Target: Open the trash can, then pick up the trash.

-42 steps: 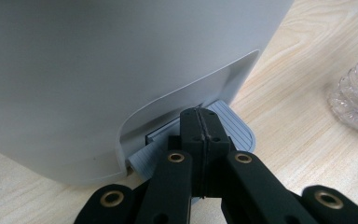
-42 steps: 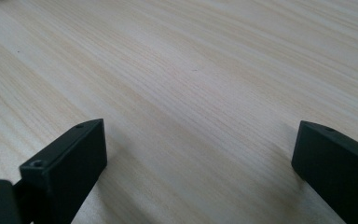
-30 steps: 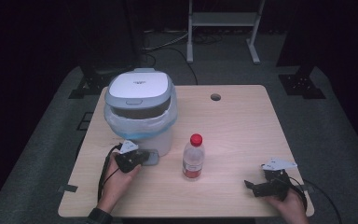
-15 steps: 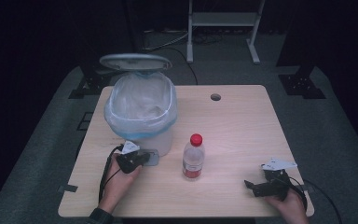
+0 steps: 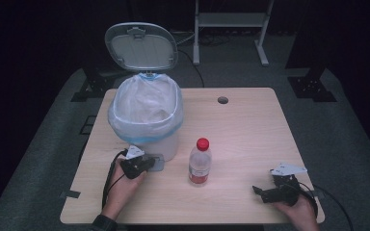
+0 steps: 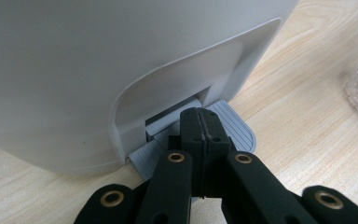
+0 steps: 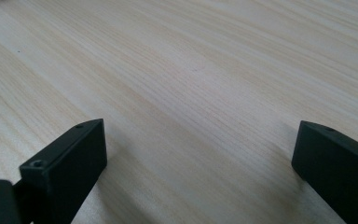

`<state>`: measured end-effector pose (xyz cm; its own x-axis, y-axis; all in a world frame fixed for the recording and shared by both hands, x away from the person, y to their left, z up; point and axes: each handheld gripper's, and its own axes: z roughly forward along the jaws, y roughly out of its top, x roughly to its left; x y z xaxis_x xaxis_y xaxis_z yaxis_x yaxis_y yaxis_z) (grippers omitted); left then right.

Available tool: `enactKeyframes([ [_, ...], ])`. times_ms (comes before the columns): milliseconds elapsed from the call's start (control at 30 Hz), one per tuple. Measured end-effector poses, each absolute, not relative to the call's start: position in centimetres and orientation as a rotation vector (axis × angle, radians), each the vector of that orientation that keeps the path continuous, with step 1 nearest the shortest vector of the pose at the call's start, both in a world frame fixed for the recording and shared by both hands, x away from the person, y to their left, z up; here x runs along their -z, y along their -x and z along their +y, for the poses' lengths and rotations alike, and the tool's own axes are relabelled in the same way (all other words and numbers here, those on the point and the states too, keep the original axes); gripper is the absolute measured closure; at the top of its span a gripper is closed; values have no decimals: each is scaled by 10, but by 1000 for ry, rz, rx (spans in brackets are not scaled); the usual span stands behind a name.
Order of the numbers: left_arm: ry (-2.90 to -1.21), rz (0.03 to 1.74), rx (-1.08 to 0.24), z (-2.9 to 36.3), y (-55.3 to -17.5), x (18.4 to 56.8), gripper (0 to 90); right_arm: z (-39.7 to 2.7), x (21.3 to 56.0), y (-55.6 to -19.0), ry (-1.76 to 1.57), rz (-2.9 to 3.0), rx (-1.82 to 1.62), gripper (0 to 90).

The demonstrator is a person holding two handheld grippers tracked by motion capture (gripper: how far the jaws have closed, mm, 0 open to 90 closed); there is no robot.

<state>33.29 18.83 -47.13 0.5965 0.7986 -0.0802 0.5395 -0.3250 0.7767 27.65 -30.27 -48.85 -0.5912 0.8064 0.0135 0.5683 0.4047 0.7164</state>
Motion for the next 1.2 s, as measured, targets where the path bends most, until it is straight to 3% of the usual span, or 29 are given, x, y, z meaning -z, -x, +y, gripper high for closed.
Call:
enactKeyframes([
  [1200,-1991,1056,-379,192,-334,473,896,-279,471,-274,-1107,2416,-1067,51],
])
